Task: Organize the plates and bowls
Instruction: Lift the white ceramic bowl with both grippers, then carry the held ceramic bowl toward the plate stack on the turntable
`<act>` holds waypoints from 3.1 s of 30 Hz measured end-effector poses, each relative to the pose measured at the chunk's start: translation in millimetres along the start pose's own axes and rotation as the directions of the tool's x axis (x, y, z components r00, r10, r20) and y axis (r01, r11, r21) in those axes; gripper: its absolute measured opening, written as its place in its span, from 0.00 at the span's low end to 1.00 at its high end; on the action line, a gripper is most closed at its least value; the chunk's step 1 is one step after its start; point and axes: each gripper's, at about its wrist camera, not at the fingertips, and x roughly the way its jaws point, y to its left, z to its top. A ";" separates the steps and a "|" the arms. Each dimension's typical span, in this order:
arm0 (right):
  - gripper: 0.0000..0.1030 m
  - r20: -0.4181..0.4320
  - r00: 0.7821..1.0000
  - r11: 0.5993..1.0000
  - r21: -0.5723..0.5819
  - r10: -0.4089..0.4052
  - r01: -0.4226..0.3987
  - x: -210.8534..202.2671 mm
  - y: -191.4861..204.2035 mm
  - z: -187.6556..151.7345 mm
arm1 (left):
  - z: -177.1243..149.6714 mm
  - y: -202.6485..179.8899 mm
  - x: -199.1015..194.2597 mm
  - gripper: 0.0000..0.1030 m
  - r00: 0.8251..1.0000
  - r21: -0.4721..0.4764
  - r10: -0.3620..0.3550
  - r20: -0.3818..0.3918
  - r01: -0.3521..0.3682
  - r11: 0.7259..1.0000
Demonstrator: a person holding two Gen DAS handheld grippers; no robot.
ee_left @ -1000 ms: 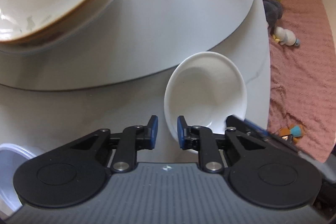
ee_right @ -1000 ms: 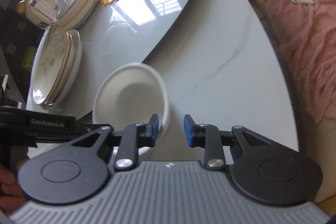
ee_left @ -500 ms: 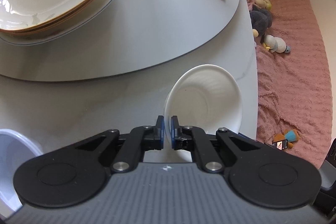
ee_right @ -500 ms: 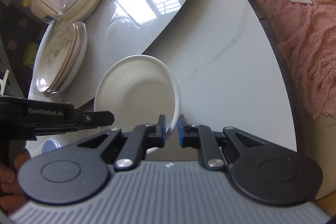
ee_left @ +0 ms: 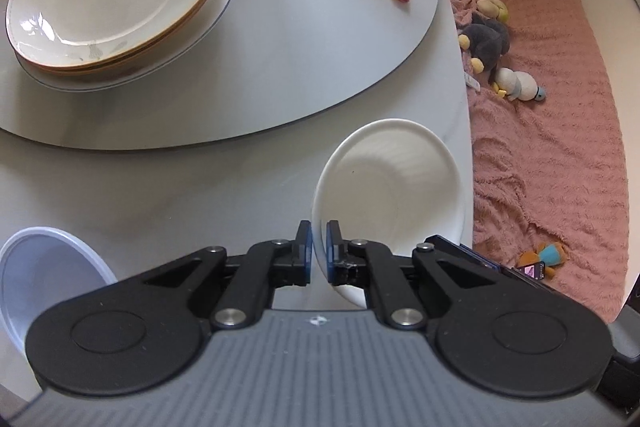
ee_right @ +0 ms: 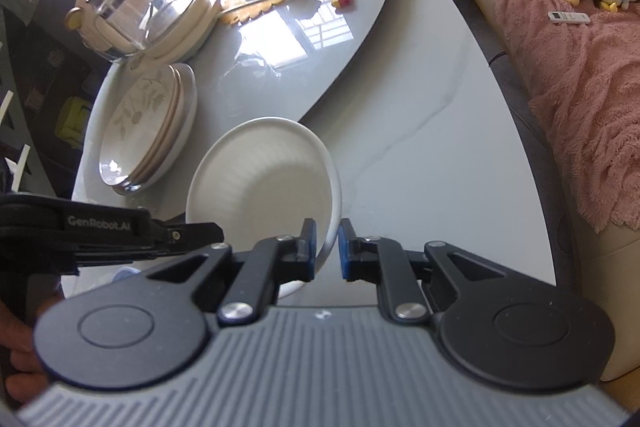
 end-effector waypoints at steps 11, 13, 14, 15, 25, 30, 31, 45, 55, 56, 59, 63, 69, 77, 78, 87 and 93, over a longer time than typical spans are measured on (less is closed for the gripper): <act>0.14 0.042 0.999 1.000 0.007 0.007 -0.007 -25.5 15.8 2.8 | -3.6 4.7 -39.5 0.08 0.998 0.029 -0.066 0.003 0.066 0.997; 0.14 0.050 0.999 1.000 0.001 0.003 -0.003 -31.3 21.3 2.0 | -3.7 5.9 -46.7 0.08 0.998 0.035 -0.069 0.008 0.068 0.997; 0.14 0.053 0.999 1.000 0.000 0.006 -0.006 -34.5 23.5 2.0 | -4.0 6.8 -50.3 0.08 0.997 0.038 -0.072 0.010 0.072 0.997; 0.14 0.056 0.998 1.000 0.001 0.008 -0.008 -37.8 26.0 2.3 | -4.4 8.2 -55.1 0.08 0.997 0.041 -0.079 0.013 0.078 0.996; 0.14 0.080 0.996 0.999 -0.027 0.025 -0.023 -63.5 57.1 -0.1 | -14.5 22.9 -104.2 0.09 0.992 0.089 -0.119 0.048 0.114 0.989; 0.14 0.086 0.996 0.997 -0.066 0.034 -0.029 -70.7 79.9 -4.2 | -21.2 42.0 -127.1 0.09 0.988 0.073 -0.138 0.066 0.133 0.988; 0.14 0.087 0.996 0.997 -0.075 0.034 -0.028 -71.7 85.1 -5.4 | -22.8 45.7 -131.2 0.09 0.988 0.073 -0.139 0.068 0.134 0.988; 0.14 0.058 0.997 0.987 -0.151 0.058 -0.049 -69.1 127.0 -26.0 | -42.2 88.6 -160.4 0.09 0.987 0.049 -0.141 0.072 0.138 0.989; 0.14 -0.049 0.994 0.988 -0.114 0.100 -0.105 -36.7 148.7 -41.9 | -58.3 137.9 -169.0 0.09 0.989 -0.021 -0.116 0.097 0.119 0.993; 0.14 -0.065 0.992 0.989 -0.095 0.108 -0.114 -31.4 149.4 -43.7 | -59.7 143.2 -169.3 0.09 0.989 -0.022 -0.112 0.099 0.114 0.993; 0.14 -0.075 0.992 0.989 -0.099 0.106 -0.113 -22.1 158.8 -50.9 | -63.1 158.8 -169.3 0.09 0.988 -0.037 -0.118 0.096 0.122 0.992; 0.14 -0.097 0.992 0.987 -0.127 0.082 -0.094 -9.8 173.5 -60.7 | -67.5 181.8 -164.4 0.09 0.988 -0.071 -0.122 0.093 0.129 0.989; 0.15 -0.160 0.986 0.992 -0.109 0.048 -0.066 11.0 186.2 -76.0 | -74.9 208.1 -153.9 0.09 0.990 -0.094 -0.122 0.075 0.128 0.987; 0.15 -0.206 0.979 0.989 -0.147 -0.003 -0.028 37.1 201.3 -84.6 | -77.2 222.0 -131.5 0.09 0.996 -0.057 -0.081 0.043 0.084 0.995; 0.15 -0.211 0.977 0.988 -0.152 -0.008 -0.025 40.8 202.3 -85.4 | -76.8 220.9 -127.6 0.09 0.997 -0.034 -0.063 0.037 0.065 0.997; 0.16 -0.210 0.976 0.984 -0.174 -0.059 0.022 54.9 204.6 -88.6 | -68.9 226.9 -106.8 0.09 0.998 -0.030 -0.056 0.015 0.057 0.998; 0.16 -0.191 0.979 0.985 -0.170 -0.065 0.032 54.3 203.4 -82.6 | -66.9 226.0 -110.8 0.10 0.998 -0.013 -0.067 0.016 0.067 0.998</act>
